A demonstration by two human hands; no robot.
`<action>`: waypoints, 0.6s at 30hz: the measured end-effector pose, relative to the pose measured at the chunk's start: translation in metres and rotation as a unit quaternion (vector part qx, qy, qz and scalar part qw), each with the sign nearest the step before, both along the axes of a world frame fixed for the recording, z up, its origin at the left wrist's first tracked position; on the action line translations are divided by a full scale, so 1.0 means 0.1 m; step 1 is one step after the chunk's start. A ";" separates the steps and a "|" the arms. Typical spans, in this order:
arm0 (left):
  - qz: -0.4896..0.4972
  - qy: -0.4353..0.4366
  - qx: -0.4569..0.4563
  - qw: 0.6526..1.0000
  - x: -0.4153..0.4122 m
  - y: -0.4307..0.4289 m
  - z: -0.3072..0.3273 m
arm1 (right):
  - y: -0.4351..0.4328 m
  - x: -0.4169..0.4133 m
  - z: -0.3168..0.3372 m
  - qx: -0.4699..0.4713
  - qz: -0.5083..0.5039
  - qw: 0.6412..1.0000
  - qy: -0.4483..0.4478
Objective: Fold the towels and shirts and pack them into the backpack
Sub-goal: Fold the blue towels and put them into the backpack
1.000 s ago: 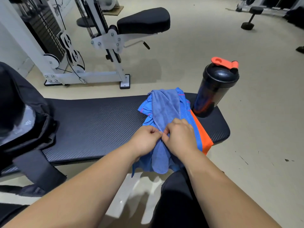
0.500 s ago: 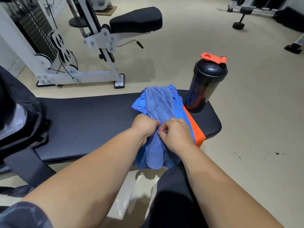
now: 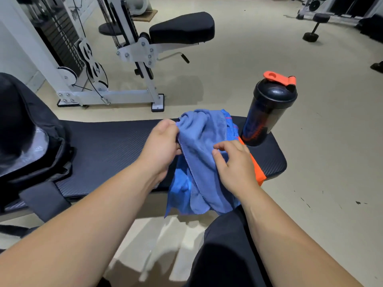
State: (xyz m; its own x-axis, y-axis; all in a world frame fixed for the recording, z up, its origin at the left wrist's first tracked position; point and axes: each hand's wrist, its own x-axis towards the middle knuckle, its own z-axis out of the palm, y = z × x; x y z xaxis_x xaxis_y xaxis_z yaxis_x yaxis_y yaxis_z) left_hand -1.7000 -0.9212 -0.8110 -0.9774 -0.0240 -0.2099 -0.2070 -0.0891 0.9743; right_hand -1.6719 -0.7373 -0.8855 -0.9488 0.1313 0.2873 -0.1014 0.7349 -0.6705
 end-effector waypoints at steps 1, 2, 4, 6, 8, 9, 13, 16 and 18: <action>0.008 0.011 -0.001 1.000 0.04 -0.08 0.10 | -0.01 -0.02 0.03 -0.004 0.006 1.000 0.013; 0.010 0.023 -0.020 0.999 0.07 -0.16 0.19 | -0.02 -0.03 0.07 -0.009 0.011 1.000 0.025; -0.017 0.047 -0.114 0.992 0.12 -0.32 0.33 | -0.06 -0.07 0.19 -0.023 0.024 0.999 0.040; -0.087 0.090 -0.254 0.959 0.15 -0.48 0.43 | -0.13 -0.14 0.38 -0.028 0.054 0.997 0.051; -0.161 0.130 -0.392 0.896 0.19 -0.61 0.53 | -0.24 -0.21 0.61 -0.008 0.115 0.992 0.041; -0.192 0.149 -0.444 0.862 0.23 -0.66 0.57 | -0.31 -0.25 0.71 0.010 0.161 0.986 0.033; -0.247 0.195 -0.478 0.820 0.38 -0.85 0.67 | -0.64 -0.32 0.97 0.076 0.351 0.932 -0.035; -0.222 0.199 -0.443 0.845 0.46 -1.00 0.71 | -0.81 -0.33 1.07 0.086 0.440 0.891 -0.073; -0.207 0.197 -0.429 0.857 0.51 -1.09 0.75 | -0.86 -0.31 1.15 0.049 0.474 0.874 -0.093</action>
State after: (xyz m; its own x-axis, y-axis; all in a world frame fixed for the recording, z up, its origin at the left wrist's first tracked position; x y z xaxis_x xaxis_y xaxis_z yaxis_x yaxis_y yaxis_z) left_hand -1.6487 -1.0297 -0.7362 -0.9308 0.3607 0.0591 0.3110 0.6967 0.6465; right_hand -1.7033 -0.8234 -0.7710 -0.6490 -0.7563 0.0827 -0.5929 0.4346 -0.6780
